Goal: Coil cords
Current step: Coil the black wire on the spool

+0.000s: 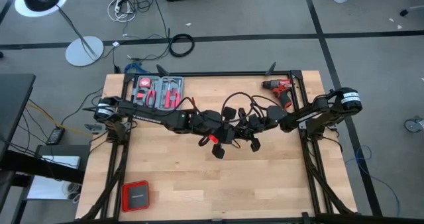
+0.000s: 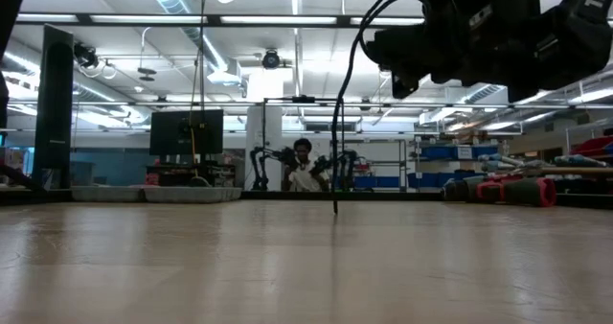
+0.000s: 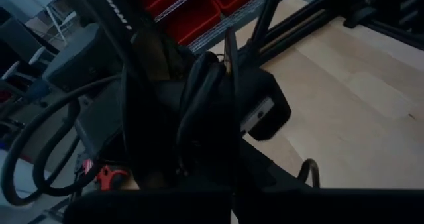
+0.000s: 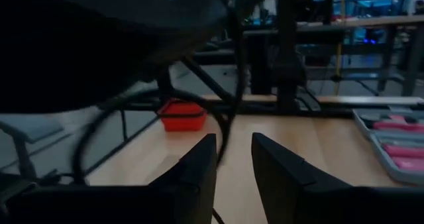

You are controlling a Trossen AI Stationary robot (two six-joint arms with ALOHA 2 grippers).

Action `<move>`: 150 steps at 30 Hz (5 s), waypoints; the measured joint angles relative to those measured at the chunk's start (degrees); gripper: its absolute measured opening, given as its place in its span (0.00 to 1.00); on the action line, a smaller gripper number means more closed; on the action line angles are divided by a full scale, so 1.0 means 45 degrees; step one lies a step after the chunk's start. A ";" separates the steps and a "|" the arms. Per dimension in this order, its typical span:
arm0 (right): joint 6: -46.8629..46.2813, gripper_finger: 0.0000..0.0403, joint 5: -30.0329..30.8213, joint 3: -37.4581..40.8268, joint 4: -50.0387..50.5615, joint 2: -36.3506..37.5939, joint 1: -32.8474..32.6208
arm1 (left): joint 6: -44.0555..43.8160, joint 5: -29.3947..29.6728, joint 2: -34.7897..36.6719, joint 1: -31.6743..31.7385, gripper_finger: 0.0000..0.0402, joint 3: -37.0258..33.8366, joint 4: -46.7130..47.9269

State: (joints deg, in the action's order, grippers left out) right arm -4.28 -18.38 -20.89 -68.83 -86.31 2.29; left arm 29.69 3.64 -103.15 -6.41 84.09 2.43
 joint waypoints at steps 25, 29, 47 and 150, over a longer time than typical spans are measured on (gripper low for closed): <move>-0.0730 0.20 -0.0188 -0.0688 -0.1015 -0.0320 0.0092 | -0.0165 -0.0298 -0.0141 0.0153 0.00 0.0000 -0.0367; -0.0483 0.08 0.0249 -0.0732 -0.0558 -0.0546 0.0092 | -0.0256 -0.0160 -0.0175 0.0163 0.00 0.0000 -0.0415; 0.0357 0.01 0.0624 -0.0737 0.3350 -0.0760 0.0096 | -0.0300 -0.0092 -0.0151 0.0150 0.00 0.0000 -0.0128; 0.9629 0.02 0.0508 -0.5720 1.6591 0.3945 0.0186 | -0.1004 -0.2832 -0.0025 0.0508 0.00 -0.0005 0.1970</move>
State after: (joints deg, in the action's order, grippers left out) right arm 39.05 -16.10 -46.63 5.83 -68.55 3.12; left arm 25.17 -9.10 -103.26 -4.12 84.07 11.29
